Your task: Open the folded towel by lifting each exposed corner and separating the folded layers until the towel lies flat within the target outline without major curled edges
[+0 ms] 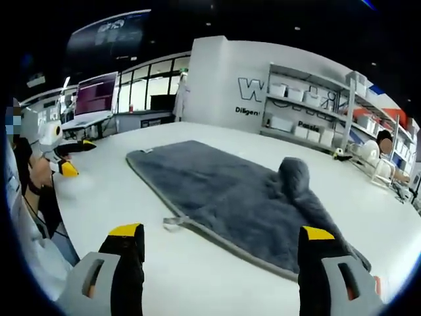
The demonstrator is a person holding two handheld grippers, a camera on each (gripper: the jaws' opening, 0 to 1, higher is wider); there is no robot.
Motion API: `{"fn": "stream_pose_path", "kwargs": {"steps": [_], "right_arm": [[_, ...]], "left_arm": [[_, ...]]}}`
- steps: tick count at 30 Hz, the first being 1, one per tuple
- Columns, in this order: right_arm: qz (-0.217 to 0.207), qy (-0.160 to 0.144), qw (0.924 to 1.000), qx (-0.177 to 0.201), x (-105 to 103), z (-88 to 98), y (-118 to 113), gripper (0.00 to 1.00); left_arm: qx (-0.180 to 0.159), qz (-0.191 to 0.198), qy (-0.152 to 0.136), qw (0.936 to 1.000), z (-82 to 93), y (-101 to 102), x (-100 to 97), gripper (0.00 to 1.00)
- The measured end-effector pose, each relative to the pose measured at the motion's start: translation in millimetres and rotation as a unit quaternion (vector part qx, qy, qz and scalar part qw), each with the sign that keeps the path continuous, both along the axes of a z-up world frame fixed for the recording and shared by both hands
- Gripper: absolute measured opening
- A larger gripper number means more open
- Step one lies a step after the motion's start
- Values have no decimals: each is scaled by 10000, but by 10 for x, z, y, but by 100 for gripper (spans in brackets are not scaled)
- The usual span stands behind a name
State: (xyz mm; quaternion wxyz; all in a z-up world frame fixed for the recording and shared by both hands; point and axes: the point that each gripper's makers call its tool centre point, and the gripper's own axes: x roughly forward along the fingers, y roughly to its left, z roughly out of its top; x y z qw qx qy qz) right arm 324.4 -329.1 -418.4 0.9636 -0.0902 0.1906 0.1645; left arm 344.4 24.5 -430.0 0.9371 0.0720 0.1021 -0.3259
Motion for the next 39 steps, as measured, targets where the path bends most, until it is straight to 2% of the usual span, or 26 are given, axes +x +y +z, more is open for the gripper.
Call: {"fn": "stream_pose_path", "kwargs": {"steps": [11, 16, 21, 30, 35, 39], "right_arm": [[34, -10, 9998, 177, 88, 5, -159, 99], [36, -1, 9997, 222, 125, 5, -309, 99], [56, 42, 9999, 149, 206, 14, -555, 99], [405, 195, 9988, -209, 469, -14, -937, 99], [716, 223, 9972, 20, 699, 11, -1092, 95], [965, 477, 9941, -130, 859, -72, -1221, 93]], "left_arm": [[-17, -6, 15, 10000, 4, -33, 9, 96], [-18, -11, 14, 10000, 28, -118, 36, 96], [0, 3, 16, 10000, 50, -189, 79, 96], [99, 16, 48, 9999, 55, -334, 191, 96], [132, -27, 35, 9999, 83, -424, 226, 96], [152, -33, 31, 9999, 92, -459, 236, 96]]}}
